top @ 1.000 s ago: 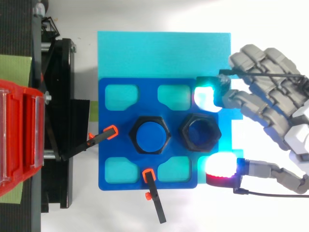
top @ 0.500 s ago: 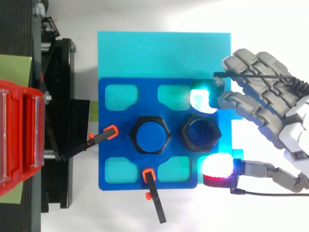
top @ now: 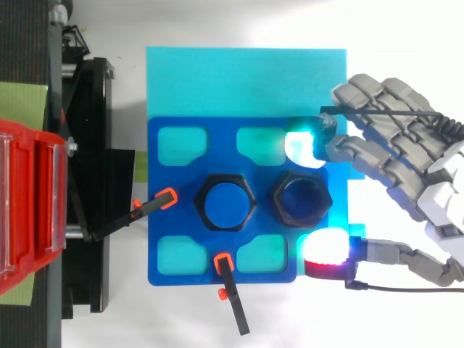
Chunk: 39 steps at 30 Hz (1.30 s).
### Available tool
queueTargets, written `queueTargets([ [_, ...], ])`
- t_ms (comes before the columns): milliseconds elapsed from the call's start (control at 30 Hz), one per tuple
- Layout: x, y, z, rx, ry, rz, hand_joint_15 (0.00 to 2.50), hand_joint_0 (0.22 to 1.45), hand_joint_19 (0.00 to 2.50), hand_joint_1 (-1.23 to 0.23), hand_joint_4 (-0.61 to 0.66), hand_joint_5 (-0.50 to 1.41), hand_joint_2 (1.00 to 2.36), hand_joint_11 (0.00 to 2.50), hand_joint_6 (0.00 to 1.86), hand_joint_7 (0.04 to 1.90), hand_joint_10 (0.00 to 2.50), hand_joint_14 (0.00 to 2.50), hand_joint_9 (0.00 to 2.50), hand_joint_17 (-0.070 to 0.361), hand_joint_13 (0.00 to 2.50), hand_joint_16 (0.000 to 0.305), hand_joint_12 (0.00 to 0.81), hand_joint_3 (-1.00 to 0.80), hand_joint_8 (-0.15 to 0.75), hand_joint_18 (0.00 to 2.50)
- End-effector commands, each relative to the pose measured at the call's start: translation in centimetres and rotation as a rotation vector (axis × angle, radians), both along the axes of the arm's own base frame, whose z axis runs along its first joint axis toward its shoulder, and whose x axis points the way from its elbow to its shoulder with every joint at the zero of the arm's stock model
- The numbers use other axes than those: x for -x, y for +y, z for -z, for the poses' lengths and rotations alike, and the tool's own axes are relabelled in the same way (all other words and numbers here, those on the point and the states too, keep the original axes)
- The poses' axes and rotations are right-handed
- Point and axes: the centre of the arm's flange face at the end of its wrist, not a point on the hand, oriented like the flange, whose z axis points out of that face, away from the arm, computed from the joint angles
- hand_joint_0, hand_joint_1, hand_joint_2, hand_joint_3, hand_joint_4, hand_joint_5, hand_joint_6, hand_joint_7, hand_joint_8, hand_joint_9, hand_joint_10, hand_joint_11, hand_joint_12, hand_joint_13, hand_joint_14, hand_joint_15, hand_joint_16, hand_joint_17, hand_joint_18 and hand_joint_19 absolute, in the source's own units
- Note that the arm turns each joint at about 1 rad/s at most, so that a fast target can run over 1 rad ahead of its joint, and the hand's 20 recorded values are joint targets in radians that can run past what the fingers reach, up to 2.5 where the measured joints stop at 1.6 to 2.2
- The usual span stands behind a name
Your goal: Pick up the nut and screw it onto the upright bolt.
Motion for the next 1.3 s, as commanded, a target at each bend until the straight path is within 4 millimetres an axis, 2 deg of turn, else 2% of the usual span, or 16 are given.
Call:
queueTargets([
  [0, 0.0, 0.0, 0.0, 0.000, 0.000, 0.000, 0.00, 0.45, 0.02, -0.69, 0.23, -0.26, 1.00, 0.00, 0.50, 0.64, 0.00, 0.00, 0.25, 0.144, 0.25, 0.064, 0.431, -0.50, 0.321, 0.28],
  [200, -0.1, 0.0, 0.8, 0.003, 0.009, 0.000, 0.00, 0.45, 0.02, -0.69, 0.23, -0.26, 1.00, 0.00, 0.50, 0.64, 0.00, 0.00, 0.25, 0.144, 0.25, 0.064, 0.431, -0.50, 0.322, 0.28],
  [233, -0.3, 0.0, 1.7, -0.007, 0.009, 0.000, 0.00, 0.45, 0.02, -0.69, 0.23, -0.26, 1.00, 0.00, 0.50, 0.64, 0.00, 0.00, 0.25, 0.144, 0.25, 0.064, 0.431, -0.50, 0.322, 0.28],
  [833, -0.5, 0.0, 1.3, -0.016, 0.002, -0.007, 0.00, 0.48, 0.06, -0.70, 0.27, -0.23, 1.00, 0.00, 0.50, 0.77, 0.00, 0.00, 0.37, 0.134, 0.34, 0.060, 0.415, -0.50, 0.331, 0.37],
  [933, -0.5, -0.2, 1.3, -0.012, 0.007, -0.011, 0.00, 0.50, 0.08, -0.71, 0.29, -0.22, 1.00, 0.09, 0.50, 0.82, 0.00, 0.00, 0.48, 0.126, 0.45, 0.056, 0.403, -0.50, 0.336, 0.45],
  [1100, -0.5, -0.4, 1.3, -0.011, 0.008, -0.010, 0.15, 0.55, 0.15, -0.74, 0.30, -0.20, 1.00, 0.38, 0.50, 0.87, 0.01, 0.01, 0.70, 0.105, 0.67, 0.047, 0.387, -0.50, 0.327, 0.58],
  [1267, -0.5, -0.8, 1.4, -0.004, 0.020, -0.014, 0.26, 0.58, 0.16, -0.75, 0.30, -0.19, 1.00, 0.57, 0.50, 0.90, 0.02, 0.01, 0.87, 0.093, 0.83, 0.041, 0.375, -0.50, 0.323, 0.61],
])
